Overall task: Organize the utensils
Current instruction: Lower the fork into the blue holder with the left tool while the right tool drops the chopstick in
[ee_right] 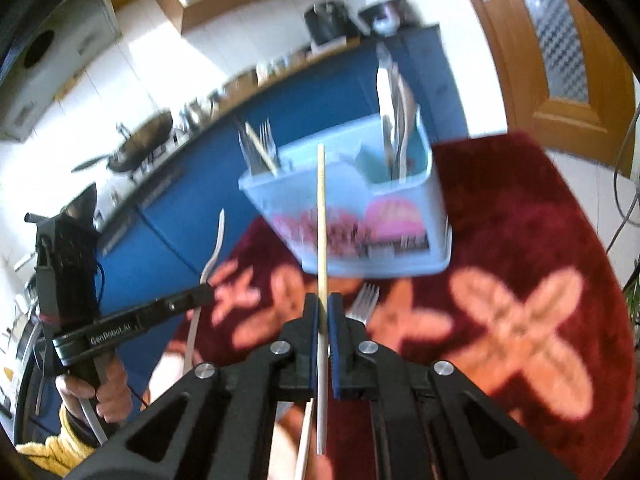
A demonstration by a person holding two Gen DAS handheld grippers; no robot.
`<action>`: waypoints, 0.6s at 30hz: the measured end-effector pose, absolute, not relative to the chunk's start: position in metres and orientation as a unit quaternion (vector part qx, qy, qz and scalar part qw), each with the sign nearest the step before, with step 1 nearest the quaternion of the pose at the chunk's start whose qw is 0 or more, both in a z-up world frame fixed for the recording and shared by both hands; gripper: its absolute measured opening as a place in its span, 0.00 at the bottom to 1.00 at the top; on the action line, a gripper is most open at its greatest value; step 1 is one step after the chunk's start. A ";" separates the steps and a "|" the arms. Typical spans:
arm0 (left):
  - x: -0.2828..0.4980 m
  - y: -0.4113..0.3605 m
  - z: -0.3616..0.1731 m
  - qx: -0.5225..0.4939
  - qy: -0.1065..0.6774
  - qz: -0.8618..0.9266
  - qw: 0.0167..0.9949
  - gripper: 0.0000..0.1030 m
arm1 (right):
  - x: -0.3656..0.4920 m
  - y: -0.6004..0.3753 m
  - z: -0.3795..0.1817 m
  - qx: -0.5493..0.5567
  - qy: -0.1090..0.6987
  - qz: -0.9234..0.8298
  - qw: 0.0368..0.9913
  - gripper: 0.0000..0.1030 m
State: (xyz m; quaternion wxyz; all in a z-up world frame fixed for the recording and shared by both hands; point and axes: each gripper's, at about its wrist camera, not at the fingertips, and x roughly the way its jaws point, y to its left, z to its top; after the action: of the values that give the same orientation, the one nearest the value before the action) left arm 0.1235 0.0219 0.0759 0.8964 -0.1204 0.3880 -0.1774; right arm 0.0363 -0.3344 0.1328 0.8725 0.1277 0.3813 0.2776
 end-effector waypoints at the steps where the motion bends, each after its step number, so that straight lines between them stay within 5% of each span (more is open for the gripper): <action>1: 0.130 0.021 0.081 -0.124 0.379 -0.185 0.898 0.03 | 0.039 -0.335 0.136 0.133 0.371 0.279 0.876 0.06; 18: 0.230 0.016 0.150 -0.156 0.220 -0.154 0.951 0.04 | 0.105 -0.321 0.177 0.120 0.233 0.258 0.930 0.06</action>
State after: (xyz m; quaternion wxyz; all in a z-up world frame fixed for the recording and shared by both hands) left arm 0.2295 0.0161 0.1504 0.9506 -0.1558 0.2196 -0.1543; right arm 0.1054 -0.3210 0.1769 0.9300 0.1196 0.2331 0.2577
